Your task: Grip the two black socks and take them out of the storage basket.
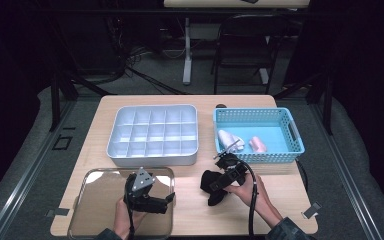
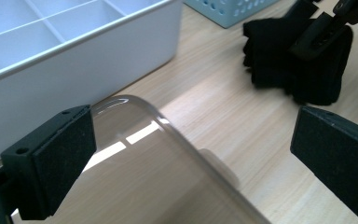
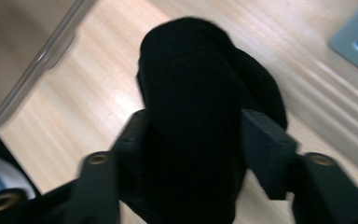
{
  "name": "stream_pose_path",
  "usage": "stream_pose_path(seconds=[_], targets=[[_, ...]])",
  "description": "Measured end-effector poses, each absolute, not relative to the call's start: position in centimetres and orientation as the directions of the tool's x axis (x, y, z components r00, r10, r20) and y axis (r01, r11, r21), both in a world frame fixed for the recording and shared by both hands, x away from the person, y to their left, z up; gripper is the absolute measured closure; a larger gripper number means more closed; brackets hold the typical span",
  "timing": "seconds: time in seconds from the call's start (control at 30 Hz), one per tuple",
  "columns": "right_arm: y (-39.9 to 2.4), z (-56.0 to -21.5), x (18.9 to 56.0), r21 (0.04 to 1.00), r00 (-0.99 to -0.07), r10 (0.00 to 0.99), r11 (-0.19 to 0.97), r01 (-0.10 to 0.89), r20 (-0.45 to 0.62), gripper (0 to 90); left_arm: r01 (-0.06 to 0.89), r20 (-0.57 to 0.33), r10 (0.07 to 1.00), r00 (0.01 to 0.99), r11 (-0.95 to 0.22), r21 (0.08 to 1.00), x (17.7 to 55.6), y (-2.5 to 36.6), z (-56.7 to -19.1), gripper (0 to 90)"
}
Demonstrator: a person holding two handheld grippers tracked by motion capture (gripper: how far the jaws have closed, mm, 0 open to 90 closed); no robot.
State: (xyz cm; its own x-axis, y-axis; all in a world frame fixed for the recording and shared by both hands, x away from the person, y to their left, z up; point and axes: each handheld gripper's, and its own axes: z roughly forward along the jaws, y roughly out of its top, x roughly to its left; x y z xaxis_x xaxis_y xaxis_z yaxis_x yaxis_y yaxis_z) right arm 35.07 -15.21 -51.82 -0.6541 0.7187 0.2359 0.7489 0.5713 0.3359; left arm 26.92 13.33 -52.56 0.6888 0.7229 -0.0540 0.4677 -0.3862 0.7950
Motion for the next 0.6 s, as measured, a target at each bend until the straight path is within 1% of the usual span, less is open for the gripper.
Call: stream_pose_path(seconds=[0.03, 0.07, 0.13, 0.17, 0.2, 0.23, 0.33, 0.4, 0.43, 0.5, 0.57, 0.6], targets=[[-15.7, -51.2, 34.9, 0.351, -0.673, 0.693, 0.581, 0.734, 0.260, 40.6, 0.468, -0.057, 0.716, 0.696, -0.391, 0.792, 26.8, 13.0, -52.5, 0.2], [-15.7, -51.2, 34.9, 0.351, -0.673, 0.693, 0.581, 0.734, 0.260, 40.6, 0.467, -0.059, 0.710, 0.702, -0.397, 0.790, 26.8, 12.6, -52.6, 0.2], [-16.3, -50.5, 34.6, 0.377, -0.678, 0.690, 0.574, 0.726, 0.254, 45.3, 0.464, -0.063, 0.689, 0.722, -0.414, 0.783, 26.6, 11.8, -52.7, 0.2], [-16.5, -50.4, 34.4, 0.397, -0.674, 0.692, 0.560, 0.727, 0.258, 50.2, 0.464, -0.070, 0.678, 0.732, -0.421, 0.779, 26.4, 11.3, -52.8, 0.2], [-16.7, -50.3, 34.5, 0.408, -0.686, 0.685, 0.569, 0.714, 0.244, 53.7, 0.462, -0.071, 0.664, 0.745, -0.435, 0.773, 26.3, 10.8, -53.0, 0.2], [-16.7, -50.4, 34.4, 0.414, -0.673, 0.697, 0.552, 0.723, 0.247, 57.0, 0.457, -0.068, 0.650, 0.757, -0.452, 0.766, 26.1, 10.3, -53.1, 0.2], [-16.6, -51.2, 34.5, 0.395, -0.680, 0.691, 0.570, 0.721, 0.245, 65.7, 0.438, -0.062, 0.602, 0.796, -0.504, 0.745, 25.7, 8.7, -53.7, 0.2], [-16.6, -51.9, 34.7, 0.375, -0.679, 0.695, 0.580, 0.723, 0.235, 67.8, 0.435, -0.063, 0.582, 0.811, -0.526, 0.731, 25.5, 7.9, -54.1, 0.4], [-16.6, -52.1, 34.7, 0.368, -0.672, 0.696, 0.574, 0.732, 0.252, 68.1, 0.437, -0.069, 0.572, 0.817, -0.537, 0.722, 25.5, 7.6, -54.3, 0.8], [-16.7, -52.3, 34.6, 0.356, -0.664, 0.710, 0.573, 0.738, 0.234, 68.5, 0.435, -0.072, 0.561, 0.825, -0.548, 0.715, 25.3, 7.1, -54.4, 3.4], [-16.7, -52.4, 34.5, 0.366, -0.649, 0.717, 0.551, 0.750, 0.252, 68.6, 0.429, -0.077, 0.548, 0.833, -0.551, 0.716, 25.1, 6.6, -54.5, 5.4], [-16.8, -52.4, 34.5, 0.368, -0.643, 0.727, 0.544, 0.754, 0.242, 68.5, 0.428, -0.082, 0.543, 0.836, -0.551, 0.717, 25.1, 6.3, -54.5, 6.4]])
